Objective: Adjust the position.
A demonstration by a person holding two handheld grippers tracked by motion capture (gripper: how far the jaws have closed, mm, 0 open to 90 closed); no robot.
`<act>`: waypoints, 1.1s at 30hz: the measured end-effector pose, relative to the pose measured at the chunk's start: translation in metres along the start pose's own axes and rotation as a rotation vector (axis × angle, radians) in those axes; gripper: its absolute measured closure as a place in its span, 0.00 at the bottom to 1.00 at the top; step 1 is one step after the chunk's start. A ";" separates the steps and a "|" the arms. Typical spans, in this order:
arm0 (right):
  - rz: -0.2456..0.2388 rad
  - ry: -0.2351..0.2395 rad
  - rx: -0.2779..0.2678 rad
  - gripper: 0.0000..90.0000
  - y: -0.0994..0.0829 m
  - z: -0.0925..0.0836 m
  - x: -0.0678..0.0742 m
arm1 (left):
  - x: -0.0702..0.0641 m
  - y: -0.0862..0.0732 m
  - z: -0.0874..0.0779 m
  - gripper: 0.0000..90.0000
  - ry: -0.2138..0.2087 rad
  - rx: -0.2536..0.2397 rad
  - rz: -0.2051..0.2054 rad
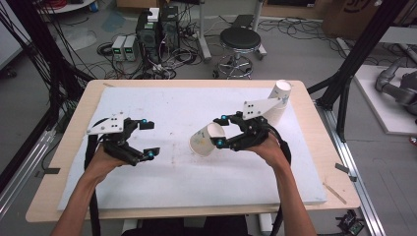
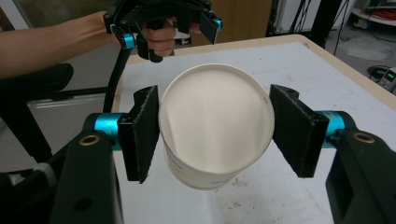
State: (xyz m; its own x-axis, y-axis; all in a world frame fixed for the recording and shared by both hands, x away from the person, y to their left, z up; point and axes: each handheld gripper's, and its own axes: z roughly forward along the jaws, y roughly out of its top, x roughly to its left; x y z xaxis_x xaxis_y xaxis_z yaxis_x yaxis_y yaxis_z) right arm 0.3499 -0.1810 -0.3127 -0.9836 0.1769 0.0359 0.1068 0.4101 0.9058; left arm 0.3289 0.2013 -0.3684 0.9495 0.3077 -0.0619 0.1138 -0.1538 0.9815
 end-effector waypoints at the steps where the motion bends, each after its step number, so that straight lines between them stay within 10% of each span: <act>1: -0.001 0.001 -0.002 0.41 0.000 0.000 0.000 | 0.000 0.002 0.005 0.08 -0.010 -0.001 0.003; 17: -0.011 0.020 -0.009 0.41 0.001 0.002 0.001 | -0.007 0.026 0.078 0.08 -0.181 0.017 0.037; 33: -0.013 0.028 -0.019 0.41 0.002 0.002 0.003 | -0.007 0.024 0.112 0.08 -0.226 0.049 0.029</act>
State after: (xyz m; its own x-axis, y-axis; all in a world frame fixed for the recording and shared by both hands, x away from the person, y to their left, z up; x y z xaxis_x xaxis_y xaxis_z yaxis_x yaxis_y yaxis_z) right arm 0.3475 -0.1781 -0.3115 -0.9886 0.1464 0.0360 0.0918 0.3952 0.9140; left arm 0.3573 0.0902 -0.3651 0.9932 0.0857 -0.0782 0.0945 -0.2064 0.9739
